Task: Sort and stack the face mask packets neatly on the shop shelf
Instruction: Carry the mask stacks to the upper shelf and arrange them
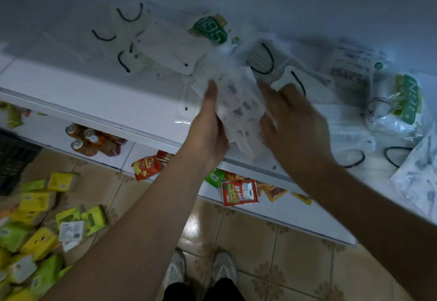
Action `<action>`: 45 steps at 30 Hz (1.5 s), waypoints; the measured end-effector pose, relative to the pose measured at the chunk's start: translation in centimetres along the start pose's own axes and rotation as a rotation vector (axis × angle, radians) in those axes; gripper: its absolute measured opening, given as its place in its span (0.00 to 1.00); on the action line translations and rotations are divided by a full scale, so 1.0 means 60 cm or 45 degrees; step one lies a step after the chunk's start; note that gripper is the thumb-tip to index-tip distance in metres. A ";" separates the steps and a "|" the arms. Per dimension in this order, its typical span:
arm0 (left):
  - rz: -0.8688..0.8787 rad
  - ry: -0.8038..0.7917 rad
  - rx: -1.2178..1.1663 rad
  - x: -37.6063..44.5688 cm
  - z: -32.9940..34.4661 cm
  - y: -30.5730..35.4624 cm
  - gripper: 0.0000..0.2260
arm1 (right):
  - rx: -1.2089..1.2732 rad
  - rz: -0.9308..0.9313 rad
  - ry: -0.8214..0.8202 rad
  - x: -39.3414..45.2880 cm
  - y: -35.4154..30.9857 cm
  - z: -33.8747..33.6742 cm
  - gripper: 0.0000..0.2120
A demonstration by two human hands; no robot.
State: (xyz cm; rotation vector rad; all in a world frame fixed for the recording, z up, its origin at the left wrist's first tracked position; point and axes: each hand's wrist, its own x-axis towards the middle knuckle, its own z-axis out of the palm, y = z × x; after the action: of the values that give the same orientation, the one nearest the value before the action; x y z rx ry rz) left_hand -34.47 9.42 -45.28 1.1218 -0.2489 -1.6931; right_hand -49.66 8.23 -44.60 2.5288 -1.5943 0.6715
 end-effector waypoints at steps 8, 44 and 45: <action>0.314 0.037 0.292 -0.008 0.006 -0.009 0.17 | 0.401 0.098 -0.175 -0.044 0.002 -0.020 0.30; 0.375 -0.163 0.715 -0.540 0.047 0.286 0.17 | 2.298 1.065 0.183 0.048 -0.342 -0.553 0.18; 0.413 -0.143 0.683 -0.551 0.052 0.310 0.17 | 2.329 1.049 0.247 0.069 -0.356 -0.563 0.16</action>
State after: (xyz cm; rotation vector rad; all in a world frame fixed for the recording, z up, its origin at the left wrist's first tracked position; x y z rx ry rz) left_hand -24.31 27.78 -13.51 1.2850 -0.9487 -1.4316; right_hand -40.31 24.37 -9.04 1.6216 -2.3305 3.5495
